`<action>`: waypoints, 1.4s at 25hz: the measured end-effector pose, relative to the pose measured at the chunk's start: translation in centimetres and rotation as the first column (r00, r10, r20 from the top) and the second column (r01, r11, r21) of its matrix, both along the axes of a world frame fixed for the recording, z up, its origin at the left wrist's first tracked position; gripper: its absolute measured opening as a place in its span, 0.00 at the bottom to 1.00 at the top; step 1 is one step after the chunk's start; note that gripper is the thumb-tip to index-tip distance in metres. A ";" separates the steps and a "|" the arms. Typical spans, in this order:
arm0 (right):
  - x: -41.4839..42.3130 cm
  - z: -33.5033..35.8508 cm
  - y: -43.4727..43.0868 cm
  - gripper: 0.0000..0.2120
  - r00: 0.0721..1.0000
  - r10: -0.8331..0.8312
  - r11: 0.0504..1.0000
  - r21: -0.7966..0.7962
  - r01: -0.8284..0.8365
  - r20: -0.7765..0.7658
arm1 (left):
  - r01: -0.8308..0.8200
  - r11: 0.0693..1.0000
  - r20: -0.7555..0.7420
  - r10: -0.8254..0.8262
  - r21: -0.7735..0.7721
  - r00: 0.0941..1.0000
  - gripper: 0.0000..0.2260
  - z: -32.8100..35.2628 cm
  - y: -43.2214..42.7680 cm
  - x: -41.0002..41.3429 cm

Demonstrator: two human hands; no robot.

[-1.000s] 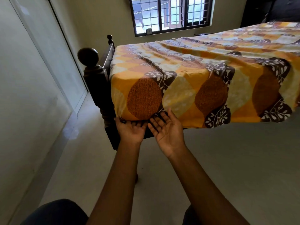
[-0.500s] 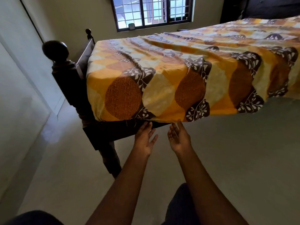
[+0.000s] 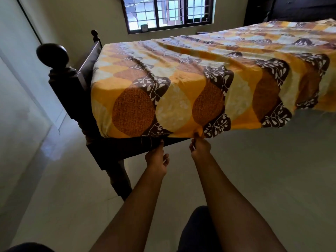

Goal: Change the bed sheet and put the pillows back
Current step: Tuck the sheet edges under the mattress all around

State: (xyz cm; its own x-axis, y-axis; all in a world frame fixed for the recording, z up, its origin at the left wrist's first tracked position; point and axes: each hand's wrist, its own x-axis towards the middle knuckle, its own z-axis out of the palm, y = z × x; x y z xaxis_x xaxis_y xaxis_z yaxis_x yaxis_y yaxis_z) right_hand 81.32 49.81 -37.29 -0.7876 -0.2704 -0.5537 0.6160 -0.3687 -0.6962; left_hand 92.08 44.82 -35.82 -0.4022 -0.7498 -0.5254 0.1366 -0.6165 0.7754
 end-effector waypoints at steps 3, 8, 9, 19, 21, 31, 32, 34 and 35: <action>0.3 0.0 0.4 0.13 1.000 -0.015 0.999 -0.044 0.015 -0.006 | 0.087 0.994 -0.400 -0.051 0.072 0.915 0.15 2.6 1.8 1.6; 2.1 0.0 1.6 0.07 0.996 -0.040 0.805 -0.588 0.083 0.085 | 0.161 0.970 -0.667 0.000 0.181 0.745 0.40 4.1 2.2 2.3; 2.3 0.1 1.8 0.12 0.997 -0.039 0.760 -0.646 0.076 0.072 | 0.169 0.967 -0.678 0.005 0.191 0.735 0.41 3.8 2.1 2.3; 1.7 3.0 2.3 0.30 0.992 0.042 0.617 -0.777 -0.121 -0.121 | 0.234 0.964 -0.745 -0.063 0.127 0.664 0.43 3.3 1.9 3.2; 1.5 3.5 2.6 0.30 0.989 0.065 0.686 -0.714 -0.141 -0.133 | 0.223 0.966 -0.745 -0.053 0.131 0.665 0.42 3.5 2.2 3.0; 2.6 2.5 2.9 0.24 0.996 -0.052 0.753 -0.652 0.086 0.070 | 0.241 0.966 -0.707 -0.104 0.095 0.699 0.43 3.4 1.8 3.3; 3.7 1.3 3.2 0.22 0.990 -0.069 0.760 -0.636 0.132 0.123 | 0.236 0.966 -0.702 -0.097 0.103 0.705 0.44 3.4 1.7 3.3; 5.1 -0.2 2.7 0.18 0.983 -0.035 0.769 -0.623 0.141 0.179 | 0.228 0.968 -0.692 -0.091 0.108 0.716 0.43 3.3 1.5 3.3; 5.3 -0.3 2.0 0.15 0.985 0.009 0.784 -0.613 0.102 0.175 | 0.226 0.969 -0.684 -0.094 0.105 0.724 0.43 3.3 1.4 3.5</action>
State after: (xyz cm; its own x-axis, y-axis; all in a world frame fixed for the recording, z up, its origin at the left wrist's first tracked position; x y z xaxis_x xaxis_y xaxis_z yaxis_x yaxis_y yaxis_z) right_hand 86.62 51.79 -37.58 -0.7241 -0.5629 -0.3986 0.6682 -0.7158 -0.2028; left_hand 95.53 46.18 -32.53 -0.8029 -0.5673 -0.1831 0.4656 -0.7886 0.4017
